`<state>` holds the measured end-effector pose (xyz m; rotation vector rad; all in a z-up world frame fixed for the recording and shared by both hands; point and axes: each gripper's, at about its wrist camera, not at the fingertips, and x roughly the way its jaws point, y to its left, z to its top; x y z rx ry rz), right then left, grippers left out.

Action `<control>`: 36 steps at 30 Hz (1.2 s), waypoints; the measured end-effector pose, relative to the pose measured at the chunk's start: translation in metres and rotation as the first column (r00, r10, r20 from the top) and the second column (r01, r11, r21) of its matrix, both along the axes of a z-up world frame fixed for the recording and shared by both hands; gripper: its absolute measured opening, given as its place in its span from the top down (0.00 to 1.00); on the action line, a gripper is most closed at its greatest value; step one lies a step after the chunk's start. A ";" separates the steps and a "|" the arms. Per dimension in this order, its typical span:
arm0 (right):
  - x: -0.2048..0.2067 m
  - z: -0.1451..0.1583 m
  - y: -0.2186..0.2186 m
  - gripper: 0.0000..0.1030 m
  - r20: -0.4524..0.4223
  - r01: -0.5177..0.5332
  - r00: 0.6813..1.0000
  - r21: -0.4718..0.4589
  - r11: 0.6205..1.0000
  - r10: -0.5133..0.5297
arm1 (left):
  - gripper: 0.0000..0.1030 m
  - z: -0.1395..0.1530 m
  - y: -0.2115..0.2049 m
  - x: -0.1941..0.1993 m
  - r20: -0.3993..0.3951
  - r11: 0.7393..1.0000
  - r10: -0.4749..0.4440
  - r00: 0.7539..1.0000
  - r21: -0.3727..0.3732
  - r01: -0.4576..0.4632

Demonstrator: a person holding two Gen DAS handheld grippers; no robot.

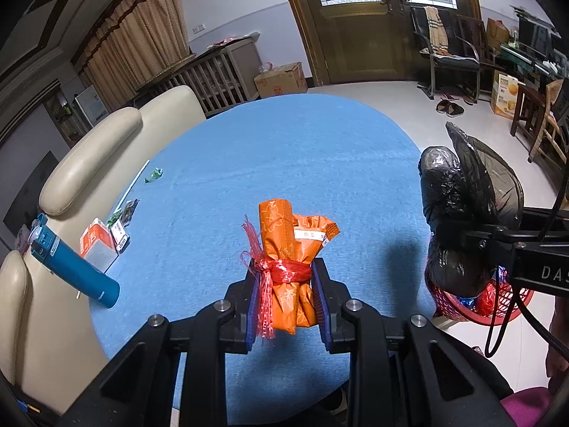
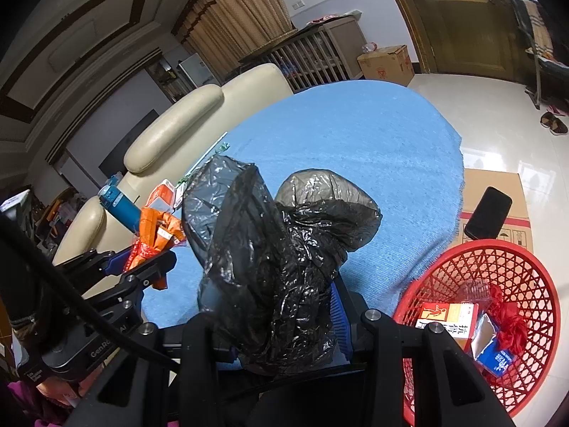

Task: Collect trash
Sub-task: 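Carry the black bags and orange wrapper over the red wastebasket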

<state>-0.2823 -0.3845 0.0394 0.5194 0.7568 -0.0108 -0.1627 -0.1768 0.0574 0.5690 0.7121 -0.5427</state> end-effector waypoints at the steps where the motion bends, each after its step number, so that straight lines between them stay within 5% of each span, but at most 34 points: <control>1: -0.001 0.000 -0.001 0.59 -0.001 0.003 1.000 0.003 1.000 -0.003 | 0.72 0.000 -0.002 -0.001 0.000 1.000 -0.003 1.000 0.002 0.003; 19: -0.005 -0.010 -0.003 0.58 -0.017 0.096 0.995 0.059 0.994 -0.095 | 0.72 -0.007 -0.040 -0.022 0.005 0.994 -0.099 0.995 0.057 0.098; 36: -0.012 -0.024 -0.011 0.58 -0.044 0.218 0.976 0.108 0.970 -0.214 | 0.72 -0.016 -0.090 -0.055 -0.006 0.958 -0.261 0.965 0.120 0.260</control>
